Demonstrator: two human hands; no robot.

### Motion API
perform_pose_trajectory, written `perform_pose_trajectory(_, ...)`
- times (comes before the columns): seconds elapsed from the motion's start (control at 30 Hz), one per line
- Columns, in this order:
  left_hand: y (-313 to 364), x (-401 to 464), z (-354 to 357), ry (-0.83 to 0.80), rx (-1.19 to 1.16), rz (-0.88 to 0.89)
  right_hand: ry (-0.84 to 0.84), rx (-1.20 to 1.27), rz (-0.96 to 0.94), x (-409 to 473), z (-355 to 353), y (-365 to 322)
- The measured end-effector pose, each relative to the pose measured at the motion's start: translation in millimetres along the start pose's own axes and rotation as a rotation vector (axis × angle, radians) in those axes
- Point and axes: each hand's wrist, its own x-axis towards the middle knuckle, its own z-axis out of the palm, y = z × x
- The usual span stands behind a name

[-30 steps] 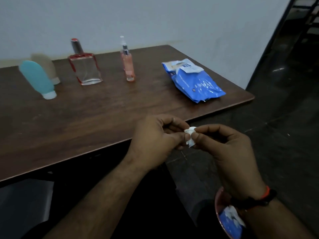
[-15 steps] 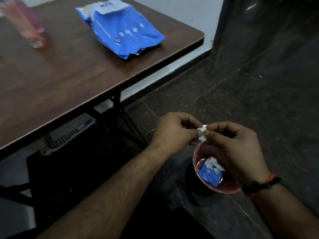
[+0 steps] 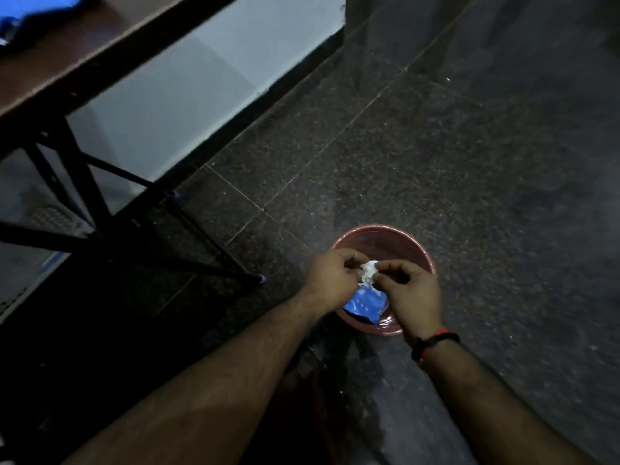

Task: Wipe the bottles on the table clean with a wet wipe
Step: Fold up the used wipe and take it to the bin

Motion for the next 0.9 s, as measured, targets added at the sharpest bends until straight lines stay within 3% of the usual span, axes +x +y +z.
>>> perform_pose_trajectory(0.27, -28.6, 28.4, 36.1, -0.038, 0.131, -0.052, 0.086, -0.137, 0.043, 22.4, 15.4, 43.8)
perform_pose_trajectory(0.47, -47.7, 45.5, 58.6, -0.233, 0.173, -0.115, 0.056, -0.237, 0.059, 35.5, 15.6, 57.5)
perform_pose_trajectory(0.63, -43.8, 45.1, 65.2, -0.373, 0.382, -0.13, -0.001, -0.307, 0.081, 41.2, 15.8, 66.7)
perform_pose_trajectory(0.9, -67.2, 45.7, 48.5, -0.312, 0.498, -0.111, -0.094, -0.463, 0.113, 26.1, 18.2, 76.9)
